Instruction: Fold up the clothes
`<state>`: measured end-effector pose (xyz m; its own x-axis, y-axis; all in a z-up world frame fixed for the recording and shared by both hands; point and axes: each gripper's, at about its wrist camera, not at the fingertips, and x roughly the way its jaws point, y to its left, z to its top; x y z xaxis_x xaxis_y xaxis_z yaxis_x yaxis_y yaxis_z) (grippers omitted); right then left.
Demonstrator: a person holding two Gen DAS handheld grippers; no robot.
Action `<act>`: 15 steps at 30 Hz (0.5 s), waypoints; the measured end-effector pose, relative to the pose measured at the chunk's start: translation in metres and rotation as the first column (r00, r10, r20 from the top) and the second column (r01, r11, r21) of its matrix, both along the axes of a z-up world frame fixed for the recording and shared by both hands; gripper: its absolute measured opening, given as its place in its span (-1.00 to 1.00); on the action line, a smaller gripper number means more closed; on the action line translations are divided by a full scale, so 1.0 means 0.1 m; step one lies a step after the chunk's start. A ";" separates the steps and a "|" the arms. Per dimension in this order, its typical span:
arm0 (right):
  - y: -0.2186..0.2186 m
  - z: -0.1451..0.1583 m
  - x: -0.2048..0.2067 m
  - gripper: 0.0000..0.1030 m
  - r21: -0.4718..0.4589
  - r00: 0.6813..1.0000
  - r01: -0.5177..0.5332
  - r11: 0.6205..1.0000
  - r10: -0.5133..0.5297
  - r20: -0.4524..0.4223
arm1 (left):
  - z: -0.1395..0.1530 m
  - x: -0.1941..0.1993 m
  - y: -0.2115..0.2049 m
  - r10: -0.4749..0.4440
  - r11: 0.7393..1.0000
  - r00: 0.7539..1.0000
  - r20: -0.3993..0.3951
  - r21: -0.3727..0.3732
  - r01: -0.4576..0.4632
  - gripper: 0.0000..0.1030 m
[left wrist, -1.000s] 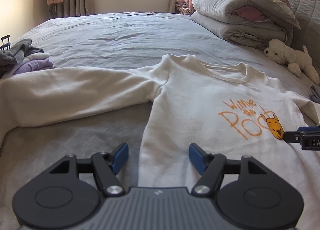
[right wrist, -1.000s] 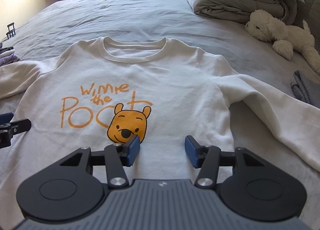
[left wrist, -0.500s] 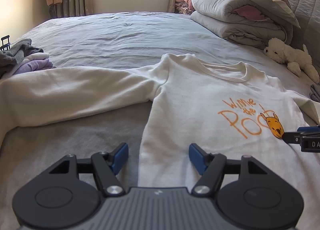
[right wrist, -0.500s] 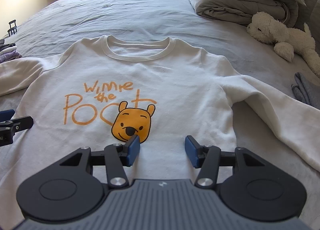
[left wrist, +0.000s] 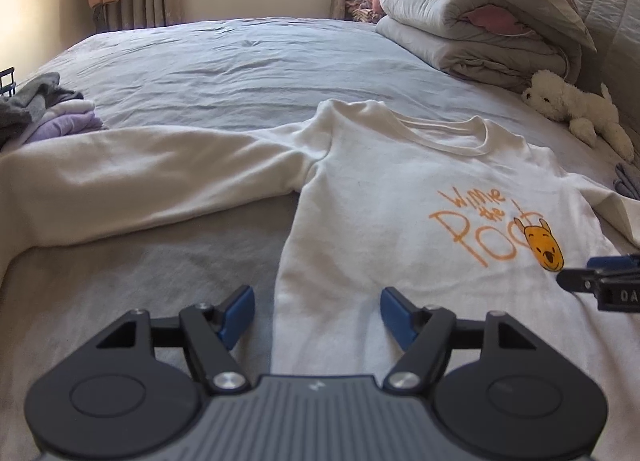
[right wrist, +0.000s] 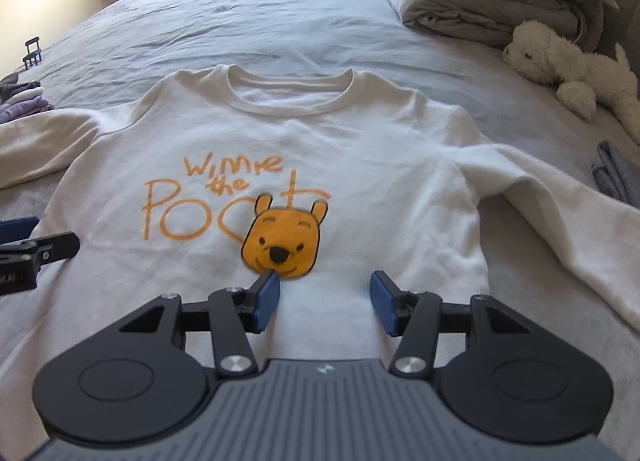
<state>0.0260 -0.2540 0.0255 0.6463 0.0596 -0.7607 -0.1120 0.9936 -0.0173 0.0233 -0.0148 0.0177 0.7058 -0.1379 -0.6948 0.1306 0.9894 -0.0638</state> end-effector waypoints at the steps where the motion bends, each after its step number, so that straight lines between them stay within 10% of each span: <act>1: 0.00 0.00 -0.03 0.06 0.001 1.000 -0.004 1.000 0.004 -0.004 | 0.00 -0.01 0.00 0.000 1.000 1.000 -0.002 0.002 0.000 0.38; 15: 0.05 -0.01 -0.19 0.09 -0.010 1.000 -0.019 1.000 0.019 -0.006 | -0.01 -0.16 0.01 0.007 1.000 1.000 0.008 0.015 -0.007 0.38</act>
<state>0.0074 -0.2485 0.0242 0.6407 0.0641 -0.7651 -0.1307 0.9911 -0.0264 0.0070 -0.0139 0.0168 0.7121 -0.1227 -0.6912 0.1241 0.9911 -0.0482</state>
